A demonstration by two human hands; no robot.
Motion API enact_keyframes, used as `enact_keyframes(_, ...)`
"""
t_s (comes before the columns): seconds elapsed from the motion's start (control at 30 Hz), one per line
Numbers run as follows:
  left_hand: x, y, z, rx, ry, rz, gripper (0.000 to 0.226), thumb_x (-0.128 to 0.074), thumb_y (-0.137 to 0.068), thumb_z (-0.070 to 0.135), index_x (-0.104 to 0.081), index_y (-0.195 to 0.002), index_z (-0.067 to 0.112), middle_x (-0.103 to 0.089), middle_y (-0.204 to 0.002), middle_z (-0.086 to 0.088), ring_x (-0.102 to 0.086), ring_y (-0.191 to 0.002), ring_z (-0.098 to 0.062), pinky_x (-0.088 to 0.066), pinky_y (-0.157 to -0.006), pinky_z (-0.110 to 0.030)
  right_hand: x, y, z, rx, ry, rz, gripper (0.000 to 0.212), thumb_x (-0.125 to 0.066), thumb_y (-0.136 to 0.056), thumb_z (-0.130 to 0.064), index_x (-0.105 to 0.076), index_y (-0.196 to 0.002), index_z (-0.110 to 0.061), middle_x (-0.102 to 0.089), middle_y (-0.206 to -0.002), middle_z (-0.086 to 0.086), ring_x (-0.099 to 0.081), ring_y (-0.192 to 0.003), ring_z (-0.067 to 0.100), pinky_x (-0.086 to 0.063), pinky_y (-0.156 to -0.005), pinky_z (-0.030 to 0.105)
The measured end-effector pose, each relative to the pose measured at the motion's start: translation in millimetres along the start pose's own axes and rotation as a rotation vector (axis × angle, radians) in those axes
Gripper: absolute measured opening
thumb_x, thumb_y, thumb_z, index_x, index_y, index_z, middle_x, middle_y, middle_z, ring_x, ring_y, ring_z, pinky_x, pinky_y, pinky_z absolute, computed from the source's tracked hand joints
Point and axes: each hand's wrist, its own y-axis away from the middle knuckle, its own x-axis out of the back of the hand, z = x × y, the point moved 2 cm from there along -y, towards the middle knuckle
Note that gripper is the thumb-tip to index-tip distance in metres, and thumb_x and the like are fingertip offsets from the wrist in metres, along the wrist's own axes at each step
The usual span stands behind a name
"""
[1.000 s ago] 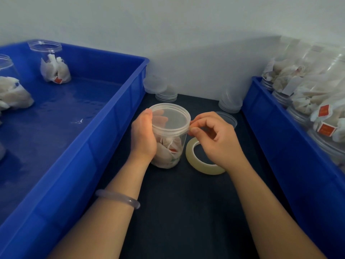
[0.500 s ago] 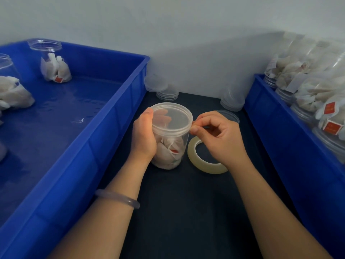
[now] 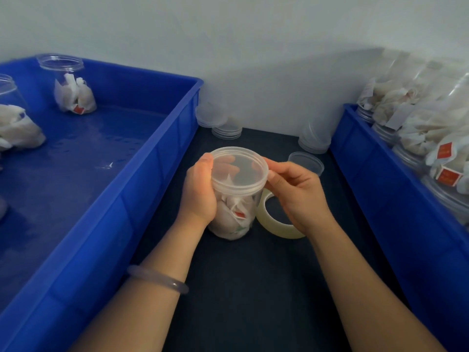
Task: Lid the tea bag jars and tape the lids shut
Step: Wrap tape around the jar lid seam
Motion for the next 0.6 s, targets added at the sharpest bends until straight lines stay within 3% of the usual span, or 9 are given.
enact_keyframes(0.13, -2, 1, 3, 0.01, -0.018, -0.011, 0.059, -0.035, -0.073, 0.058, -0.073, -0.091, 0.017, -0.074, -0.094, -0.006, -0.067, -0.098, -0.021, -0.049, -0.091, -0.043, 1, 5, -2, -0.074, -0.005, -0.026, 0.027, -0.048, -0.093, -0.005, -0.069, -0.108, -0.016, -0.072, -0.11, -0.002, -0.065, -0.11, 0.016, -0.053, -0.089, 0.028)
enact_keyframes(0.2, -3, 4, 2, 0.026, -0.049, -0.038, 0.057, -0.033, -0.078, 0.052, -0.071, -0.097, 0.015, -0.073, -0.097, -0.005, -0.066, -0.1, -0.019, -0.05, -0.091, -0.04, -1, 3, -12, -0.099, -0.007, 0.108, 0.027, -0.04, -0.1, -0.01, -0.065, -0.109, -0.012, -0.072, -0.11, 0.001, -0.065, -0.108, 0.016, -0.052, -0.091, 0.029)
enact_keyframes(0.23, -3, 5, 3, 0.021, -0.054, -0.045, 0.053, -0.034, -0.08, 0.049, -0.07, -0.099, 0.016, -0.073, -0.098, -0.002, -0.066, -0.099, -0.014, -0.051, -0.087, -0.033, -4, 1, -19, -0.128, -0.015, 0.181, 0.028, -0.038, -0.101, -0.02, -0.062, -0.114, -0.011, -0.069, -0.116, 0.003, -0.064, -0.111, 0.015, -0.05, -0.095, 0.03)
enact_keyframes(0.3, -1, 5, 12, -0.035, -0.062, -0.024, 0.038, -0.039, -0.081, 0.039, -0.067, -0.101, 0.023, -0.072, -0.098, 0.006, -0.065, -0.096, -0.003, -0.05, -0.078, -0.017, -19, -2, -25, -0.16, -0.022, 0.243, 0.055, -0.039, -0.093, -0.053, -0.054, -0.128, -0.013, -0.062, -0.127, 0.0, -0.058, -0.117, 0.01, -0.043, -0.102, 0.027)
enact_keyframes(0.33, 0, 4, 18, -0.063, -0.071, -0.002, 0.033, -0.043, -0.079, 0.035, -0.065, -0.103, 0.026, -0.07, -0.101, 0.008, -0.064, -0.097, -0.001, -0.048, -0.078, -0.015, -30, -3, -26, -0.167, 0.002, 0.236, 0.067, -0.041, -0.083, -0.068, -0.055, -0.127, -0.019, -0.061, -0.124, -0.007, -0.057, -0.115, 0.005, -0.041, -0.102, 0.024)
enact_keyframes(0.37, 0, 3, 23, -0.076, -0.07, 0.014, 0.031, -0.046, -0.077, 0.034, -0.064, -0.102, 0.03, -0.068, -0.104, 0.01, -0.063, -0.1, -0.001, -0.048, -0.081, -0.017, -43, -3, -25, -0.169, 0.034, 0.235, 0.063, -0.044, -0.075, -0.075, -0.059, -0.116, -0.029, -0.063, -0.114, -0.015, -0.058, -0.109, -0.001, -0.042, -0.099, 0.019)
enact_keyframes(0.43, -6, 2, 29, -0.077, -0.057, 0.035, 0.024, -0.048, -0.079, 0.04, -0.069, -0.09, 0.034, -0.072, -0.094, 0.011, -0.065, -0.091, 0.0, -0.049, -0.077, -0.016, -62, -4, -22, -0.133, 0.092, 0.333, 0.036, -0.045, -0.082, -0.068, -0.063, -0.079, -0.036, -0.068, -0.083, -0.024, -0.062, -0.086, -0.01, -0.045, -0.077, 0.007)
enact_keyframes(0.47, -9, 3, 30, -0.093, -0.071, 0.07, 0.026, -0.046, -0.081, 0.044, -0.07, -0.083, 0.033, -0.073, -0.085, 0.012, -0.067, -0.082, 0.0, -0.049, -0.07, -0.014, -68, -5, -22, -0.101, 0.128, 0.424, 0.037, -0.043, -0.09, -0.061, -0.062, -0.071, -0.034, -0.068, -0.075, -0.024, -0.063, -0.078, -0.01, -0.045, -0.068, 0.005)
enact_keyframes(0.6, -15, 6, 29, -0.1, -0.092, 0.202, 0.035, -0.042, -0.082, 0.046, -0.071, -0.078, 0.027, -0.072, -0.075, 0.008, -0.068, -0.074, -0.006, -0.051, -0.064, -0.022, -71, -11, -17, -0.041, 0.144, 0.645, 0.046, -0.036, -0.098, -0.051, -0.069, -0.088, -0.021, -0.071, -0.081, -0.008, -0.066, -0.077, 0.003, -0.052, -0.071, 0.018)
